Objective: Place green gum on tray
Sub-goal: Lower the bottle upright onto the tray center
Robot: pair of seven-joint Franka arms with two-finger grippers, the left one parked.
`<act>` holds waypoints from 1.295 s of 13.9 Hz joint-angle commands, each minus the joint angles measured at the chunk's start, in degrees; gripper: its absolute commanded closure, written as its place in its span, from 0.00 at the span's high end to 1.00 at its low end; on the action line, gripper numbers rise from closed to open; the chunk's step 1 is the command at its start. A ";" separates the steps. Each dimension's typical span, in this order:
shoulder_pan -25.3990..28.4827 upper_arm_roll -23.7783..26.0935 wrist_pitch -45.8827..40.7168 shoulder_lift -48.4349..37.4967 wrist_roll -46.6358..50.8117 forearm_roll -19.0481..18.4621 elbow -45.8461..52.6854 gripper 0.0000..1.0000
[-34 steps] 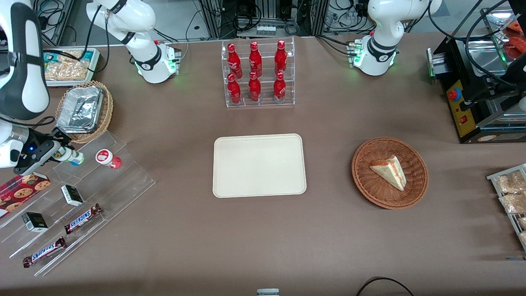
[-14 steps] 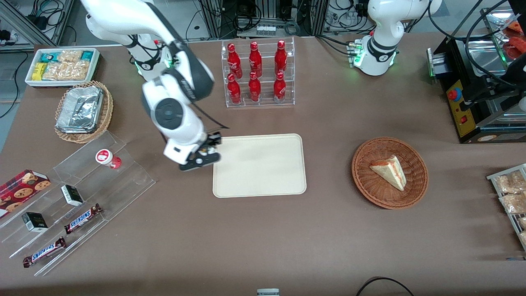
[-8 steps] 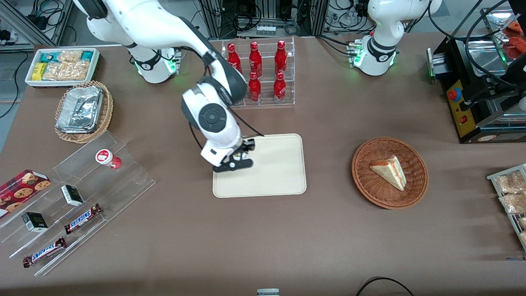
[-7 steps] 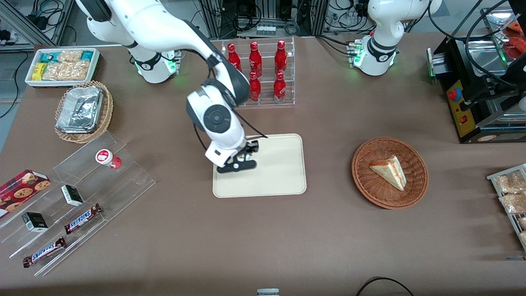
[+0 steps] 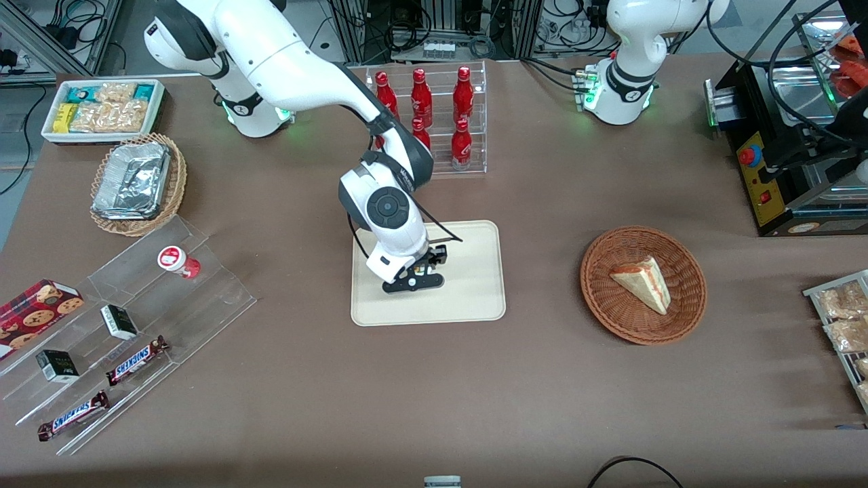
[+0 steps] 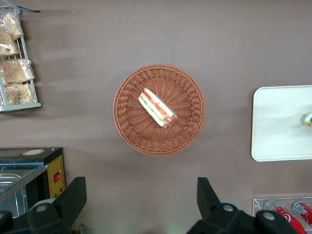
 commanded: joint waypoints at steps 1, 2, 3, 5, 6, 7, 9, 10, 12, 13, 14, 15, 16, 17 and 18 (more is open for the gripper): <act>0.80 -0.72 0.61 2.20 0.26 0.75 2.35 0.00; 0.80 -0.81 0.61 2.55 0.18 0.57 2.35 0.04; 0.80 -0.81 0.78 2.81 0.09 -0.13 2.35 0.24; 0.80 -0.72 2.01 3.51 0.09 -1.80 2.35 0.59; 0.80 -0.72 2.19 3.78 0.09 -1.89 2.35 0.86; 0.80 -0.72 2.19 3.87 0.00 -2.24 2.35 1.00; 1.23 -0.72 2.10 3.78 0.00 -2.86 2.35 1.00; 1.24 -0.72 2.01 3.52 -0.17 -2.95 2.35 1.00; 1.24 -0.72 1.67 2.99 -0.26 -3.65 2.35 1.00; 1.24 -0.72 1.40 2.38 -0.26 -3.65 2.35 1.00; 1.24 -0.72 1.05 1.50 -0.26 -3.65 2.35 1.00; 1.15 -0.72 0.79 0.97 -0.44 -3.65 2.27 1.00; 0.98 -0.72 -0.87 -0.08 -0.61 -3.65 2.27 1.00; 0.97 -0.72 -2.63 -0.87 -1.31 -3.74 2.27 1.00; 0.80 -0.81 -3.51 -1.83 -2.02 -3.74 2.27 1.00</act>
